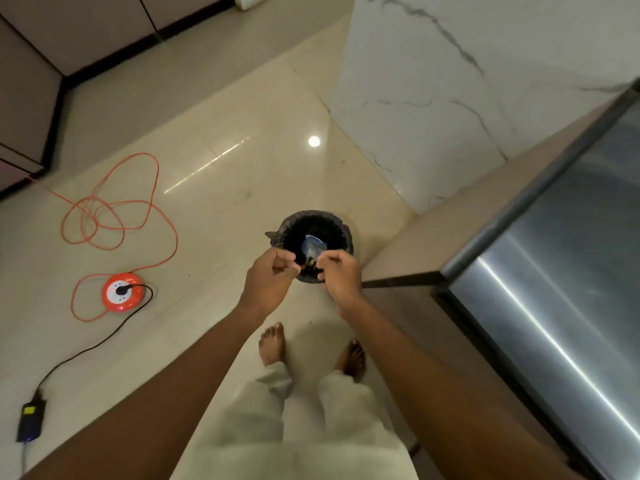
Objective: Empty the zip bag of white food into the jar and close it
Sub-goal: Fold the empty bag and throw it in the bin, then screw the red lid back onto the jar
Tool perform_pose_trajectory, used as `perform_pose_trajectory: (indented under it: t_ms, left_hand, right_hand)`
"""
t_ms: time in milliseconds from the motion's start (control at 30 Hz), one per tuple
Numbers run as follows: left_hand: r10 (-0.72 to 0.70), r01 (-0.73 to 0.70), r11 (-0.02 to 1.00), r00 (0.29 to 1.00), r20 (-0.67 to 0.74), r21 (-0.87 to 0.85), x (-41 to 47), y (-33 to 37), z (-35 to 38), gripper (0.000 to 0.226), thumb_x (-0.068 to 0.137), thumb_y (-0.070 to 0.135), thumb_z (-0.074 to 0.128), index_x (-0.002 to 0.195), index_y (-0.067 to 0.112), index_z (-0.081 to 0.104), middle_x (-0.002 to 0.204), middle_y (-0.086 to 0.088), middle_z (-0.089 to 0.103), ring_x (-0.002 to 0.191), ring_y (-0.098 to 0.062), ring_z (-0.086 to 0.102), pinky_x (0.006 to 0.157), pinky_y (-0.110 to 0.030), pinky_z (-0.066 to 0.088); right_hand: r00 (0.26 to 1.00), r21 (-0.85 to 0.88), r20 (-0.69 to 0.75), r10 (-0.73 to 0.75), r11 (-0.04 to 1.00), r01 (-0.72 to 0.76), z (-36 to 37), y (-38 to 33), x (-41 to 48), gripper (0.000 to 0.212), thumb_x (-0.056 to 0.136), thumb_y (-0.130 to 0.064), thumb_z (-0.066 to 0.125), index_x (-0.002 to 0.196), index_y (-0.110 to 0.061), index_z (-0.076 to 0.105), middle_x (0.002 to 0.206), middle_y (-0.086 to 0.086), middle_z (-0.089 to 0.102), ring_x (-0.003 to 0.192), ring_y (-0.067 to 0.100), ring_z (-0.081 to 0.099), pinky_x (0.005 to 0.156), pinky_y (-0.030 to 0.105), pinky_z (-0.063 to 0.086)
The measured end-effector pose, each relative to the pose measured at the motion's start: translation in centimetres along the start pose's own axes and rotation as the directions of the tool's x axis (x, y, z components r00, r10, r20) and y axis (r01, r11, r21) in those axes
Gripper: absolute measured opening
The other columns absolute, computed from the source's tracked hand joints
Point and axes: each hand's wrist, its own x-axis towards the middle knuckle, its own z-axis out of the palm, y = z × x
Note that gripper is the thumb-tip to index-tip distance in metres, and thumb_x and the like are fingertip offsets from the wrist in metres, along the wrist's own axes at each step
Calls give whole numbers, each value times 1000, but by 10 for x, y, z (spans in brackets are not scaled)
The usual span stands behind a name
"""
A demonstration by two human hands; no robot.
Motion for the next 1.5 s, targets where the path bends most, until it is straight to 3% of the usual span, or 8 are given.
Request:
perform_pose_trajectory:
  t_ms: [300,433,633,900,1100,1267,1400,1500]
  left_hand:
    - [245,-254,965,963,113,69,-82,80,-11,13,98,11,71,110,14,71,103,0,74,93,-7,69,82,-19,51]
    - [380,-402,911,906,189,96,-94,102,8,12,97,10,71,105,19,71,101,6,74,92,2,69,80,-9,52]
    - [551,-630,774,720,423,63,-125,150,72,15,97,12,71,103,25,68,99,15,73,91,5,68,80,-4,48]
    - [604,-739,666,454,655,-101,-207,191,225,15,94,14,77,102,23,69,101,9,73,90,2,68,78,-9,51]
    - [545,-692,708,407,733,-143,-270,205,335,41,88,28,84,121,33,62,123,18,65,114,3,62,91,-27,56]
    - [495,-709,702,413,764,-71,-292,211,422,84,76,39,94,144,32,44,146,7,50,132,-9,49,107,-33,46]
    - [491,-722,692,462,739,-8,-298,209,474,113,66,45,98,155,30,31,160,1,38,146,-15,38,116,-38,40]
    - [523,-739,674,472,710,-6,-302,212,499,118,60,45,100,155,26,32,156,0,44,143,-20,44,116,-44,46]
  right_hand:
    - [943,-4,-110,-314,949,315,-71,-67,-138,15,101,-19,63,111,-11,72,96,-2,73,83,17,69,76,34,58]
    - [860,-54,-241,-450,891,451,-112,-59,-167,12,102,-21,63,109,-15,71,98,-5,72,91,10,69,78,20,55]
    - [620,-172,-536,-573,793,585,-192,-37,-211,9,104,-14,61,108,-14,70,98,-2,71,85,7,66,72,15,51]
    - [301,-214,-845,-443,794,568,-338,19,-282,8,100,-23,68,106,-20,71,96,-6,73,76,11,67,60,15,49]
    - [93,-246,-929,-358,785,569,-464,50,-315,9,98,-25,67,103,-33,70,99,-15,75,76,7,70,61,11,45]
    - [135,-248,-928,-347,847,471,-565,82,-288,12,99,-21,64,102,-32,68,94,-16,72,80,8,68,62,16,49]
    - [405,-294,-829,-385,917,269,-626,107,-252,33,90,-11,68,122,-18,67,119,-2,67,106,17,64,89,40,58]
    - [643,-481,-627,-439,868,123,-658,119,-229,64,85,-24,77,144,-20,54,146,8,53,135,28,46,112,48,43]
